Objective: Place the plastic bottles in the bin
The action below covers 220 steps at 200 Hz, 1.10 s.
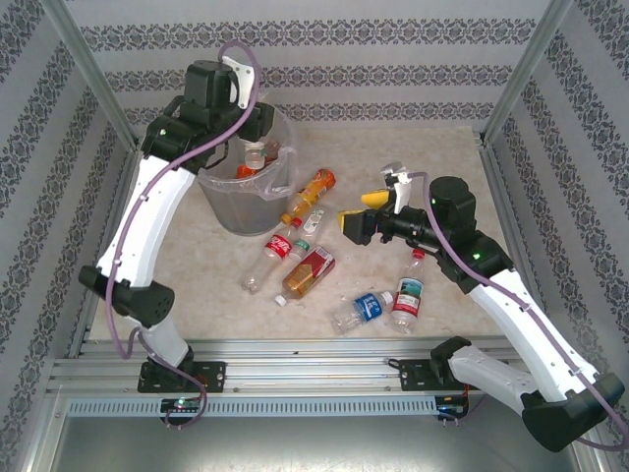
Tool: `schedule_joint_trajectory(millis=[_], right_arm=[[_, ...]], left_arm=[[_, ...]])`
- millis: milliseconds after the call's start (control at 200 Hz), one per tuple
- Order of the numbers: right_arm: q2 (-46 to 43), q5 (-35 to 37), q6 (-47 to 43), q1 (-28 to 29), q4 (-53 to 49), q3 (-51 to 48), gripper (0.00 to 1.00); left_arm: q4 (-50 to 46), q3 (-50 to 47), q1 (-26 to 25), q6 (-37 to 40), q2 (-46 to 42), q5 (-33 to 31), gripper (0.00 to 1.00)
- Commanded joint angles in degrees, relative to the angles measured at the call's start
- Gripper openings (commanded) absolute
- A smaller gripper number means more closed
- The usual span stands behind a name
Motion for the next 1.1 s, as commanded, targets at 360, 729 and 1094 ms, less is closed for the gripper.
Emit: schedule_joint_trajectory(millis=[360,729,1094], right_arm=[[0.7,2.2,-2.2,1.1,-2.8,1.9,0.98],[2.4,3.0,-3.1,1.6,-4.4,3.1,0.98],[3.7,3.8,-3.5,1.6,-5.1,3.2,0.98]], left_arm=[[-4.8,2.8,7.7,4.3,11.5,-5.9,0.52],[-13.1,5.8,9.2,-0.2,19.4,-8.4,0.58],[-19.6,9.4,9.7,-3.4,23.4,-10.5,0.78]])
